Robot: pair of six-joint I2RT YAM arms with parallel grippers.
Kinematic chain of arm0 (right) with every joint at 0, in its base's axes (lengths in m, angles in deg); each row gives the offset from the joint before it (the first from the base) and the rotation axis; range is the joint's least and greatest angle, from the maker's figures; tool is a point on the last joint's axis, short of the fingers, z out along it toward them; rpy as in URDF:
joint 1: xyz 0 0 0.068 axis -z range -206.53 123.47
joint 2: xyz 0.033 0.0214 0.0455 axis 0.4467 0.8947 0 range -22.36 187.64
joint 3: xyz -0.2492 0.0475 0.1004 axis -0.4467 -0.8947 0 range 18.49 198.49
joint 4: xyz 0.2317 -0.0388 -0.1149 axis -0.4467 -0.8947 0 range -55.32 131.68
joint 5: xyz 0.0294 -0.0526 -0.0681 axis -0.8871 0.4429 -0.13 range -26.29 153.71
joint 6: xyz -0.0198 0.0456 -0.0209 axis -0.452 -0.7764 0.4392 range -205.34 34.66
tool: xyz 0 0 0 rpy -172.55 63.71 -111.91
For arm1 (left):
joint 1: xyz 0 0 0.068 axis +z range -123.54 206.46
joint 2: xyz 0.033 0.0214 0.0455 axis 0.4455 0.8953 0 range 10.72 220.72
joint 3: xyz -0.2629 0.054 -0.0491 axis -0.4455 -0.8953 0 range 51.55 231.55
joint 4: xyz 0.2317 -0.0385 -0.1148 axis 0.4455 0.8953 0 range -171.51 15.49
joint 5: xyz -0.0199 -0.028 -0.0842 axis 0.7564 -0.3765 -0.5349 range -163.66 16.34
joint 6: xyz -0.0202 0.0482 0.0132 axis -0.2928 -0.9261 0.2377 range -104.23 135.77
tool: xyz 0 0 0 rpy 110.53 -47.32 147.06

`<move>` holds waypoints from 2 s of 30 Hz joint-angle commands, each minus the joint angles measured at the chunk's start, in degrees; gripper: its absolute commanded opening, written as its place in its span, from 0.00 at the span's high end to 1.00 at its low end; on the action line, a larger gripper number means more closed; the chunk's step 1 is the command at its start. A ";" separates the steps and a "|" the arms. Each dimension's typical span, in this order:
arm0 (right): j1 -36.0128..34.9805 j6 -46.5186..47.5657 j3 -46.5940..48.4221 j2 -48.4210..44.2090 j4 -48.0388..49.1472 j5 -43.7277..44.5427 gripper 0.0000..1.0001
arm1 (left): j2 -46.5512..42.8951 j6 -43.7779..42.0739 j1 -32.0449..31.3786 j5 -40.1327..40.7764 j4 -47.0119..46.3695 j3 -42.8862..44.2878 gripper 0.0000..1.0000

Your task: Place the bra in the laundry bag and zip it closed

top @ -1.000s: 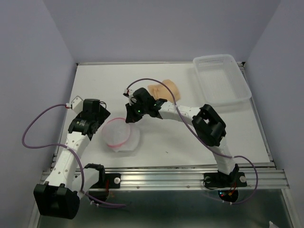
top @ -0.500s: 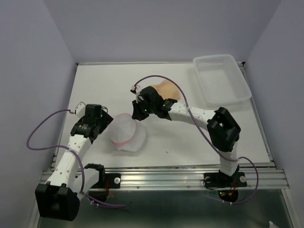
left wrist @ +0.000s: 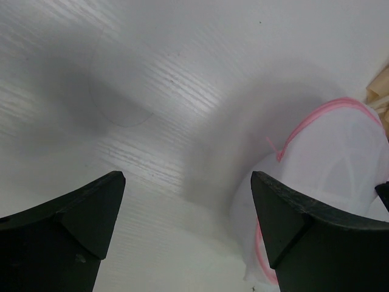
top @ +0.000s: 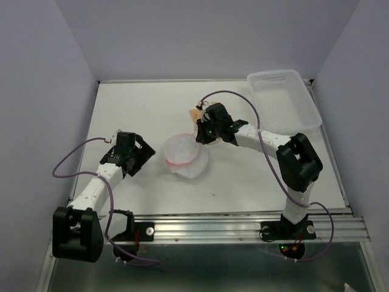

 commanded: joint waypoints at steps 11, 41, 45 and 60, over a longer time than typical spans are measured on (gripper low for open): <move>1.98 -5.33 5.29 -7.75 -2.63 -1.10 0.99 | 0.78 -16.42 -11.33 -6.63 -9.82 8.91 0.01; 1.98 -16.24 12.59 -6.78 -13.71 -5.59 0.99 | 18.97 -22.15 -40.00 36.18 -1.56 26.85 0.03; 1.98 -15.97 11.80 -7.04 -13.62 -7.16 0.99 | 19.59 -18.37 -40.00 39.17 0.38 28.26 0.18; 1.98 -15.01 12.24 -8.19 -13.71 -8.05 0.99 | 20.56 -21.17 -40.00 40.23 -4.00 26.33 1.00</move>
